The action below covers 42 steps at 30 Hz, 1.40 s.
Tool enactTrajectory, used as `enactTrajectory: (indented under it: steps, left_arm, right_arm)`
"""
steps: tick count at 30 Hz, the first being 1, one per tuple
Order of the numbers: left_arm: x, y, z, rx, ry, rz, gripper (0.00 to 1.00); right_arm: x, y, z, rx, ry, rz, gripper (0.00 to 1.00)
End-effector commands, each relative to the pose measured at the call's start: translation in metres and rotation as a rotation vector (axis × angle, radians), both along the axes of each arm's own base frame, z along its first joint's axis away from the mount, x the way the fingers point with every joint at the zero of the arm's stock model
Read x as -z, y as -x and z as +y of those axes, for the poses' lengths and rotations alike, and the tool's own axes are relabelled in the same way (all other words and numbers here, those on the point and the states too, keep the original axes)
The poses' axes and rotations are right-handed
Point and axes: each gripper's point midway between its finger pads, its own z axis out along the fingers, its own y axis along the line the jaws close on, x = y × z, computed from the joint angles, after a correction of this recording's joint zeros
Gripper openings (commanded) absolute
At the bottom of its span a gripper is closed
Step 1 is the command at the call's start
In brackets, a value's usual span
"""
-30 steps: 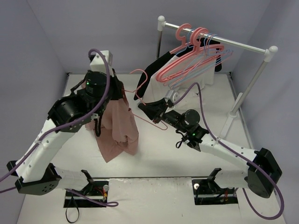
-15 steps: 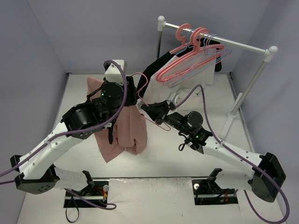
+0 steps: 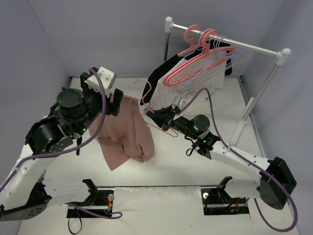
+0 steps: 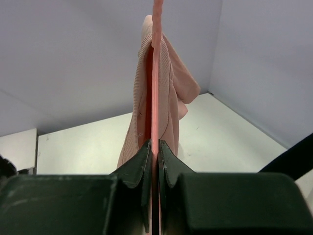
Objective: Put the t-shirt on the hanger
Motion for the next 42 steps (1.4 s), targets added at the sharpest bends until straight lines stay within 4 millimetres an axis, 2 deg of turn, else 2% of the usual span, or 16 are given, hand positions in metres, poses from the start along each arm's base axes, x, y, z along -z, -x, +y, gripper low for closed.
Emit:
enactTrajectory:
  steps: [1,2,5,7,8,13,17,18,21,26,28,34,36,37,39,42]
  left_arm:
    - [0.004,0.009,-0.009,0.267,-0.219,-0.105,0.65]
    - [0.007,0.004,-0.003,0.280,-0.266,-0.112,0.65]
    - [0.033,0.009,-0.021,0.473,-0.330,-0.053,0.65]
    - [0.049,0.003,-0.019,0.562,-0.349,0.008,0.65]
    - [0.054,0.007,-0.026,0.633,-0.346,0.029,0.65]
    - [0.079,0.013,-0.028,0.770,-0.376,0.112,0.65]
    - [0.095,0.014,-0.028,0.800,-0.401,0.162,0.63]
    - [0.104,0.010,-0.029,0.805,-0.407,0.188,0.61]
    - [0.112,0.009,-0.031,0.819,-0.411,0.215,0.52]
    - [0.110,0.013,-0.033,0.849,-0.406,0.199,0.11]
    - [0.108,0.017,-0.032,0.855,-0.412,0.181,0.01]
    - [0.106,0.028,-0.029,0.869,-0.413,0.156,0.00]
    - [0.108,0.030,-0.028,0.868,-0.411,0.159,0.00]
    - [0.108,0.032,-0.028,0.867,-0.410,0.158,0.00]
    - [0.112,0.031,-0.022,0.826,-0.417,0.161,0.00]
    - [0.117,0.027,-0.014,0.755,-0.431,0.133,0.00]
  right_arm:
    - [-0.057,0.015,0.003,-0.083,-0.111,-0.138,0.00]
    - [-0.055,0.018,0.005,-0.103,-0.101,-0.137,0.00]
    - [-0.054,0.021,0.006,-0.123,-0.094,-0.138,0.00]
    - [-0.054,0.024,0.007,-0.138,-0.090,-0.138,0.00]
    - [-0.055,0.025,0.007,-0.142,-0.088,-0.137,0.00]
    - [-0.052,0.028,0.008,-0.163,-0.074,-0.136,0.00]
    - [-0.050,0.029,0.009,-0.171,-0.063,-0.135,0.00]
    - [-0.050,0.029,0.009,-0.176,-0.062,-0.135,0.00]
    - [-0.048,0.029,0.010,-0.180,-0.059,-0.129,0.00]
    - [-0.046,0.030,0.010,-0.181,-0.053,-0.127,0.00]
    - [-0.044,0.029,0.011,-0.182,-0.048,-0.119,0.00]
    - [-0.041,0.026,0.015,-0.192,-0.042,-0.106,0.00]
    - [-0.040,0.024,0.016,-0.186,-0.039,-0.097,0.04]
    - [-0.038,0.018,0.016,-0.166,-0.033,-0.081,0.18]
    - [-0.030,0.006,0.014,-0.113,-0.009,-0.022,0.38]
    - [-0.020,-0.011,0.003,-0.028,-0.001,0.060,0.45]
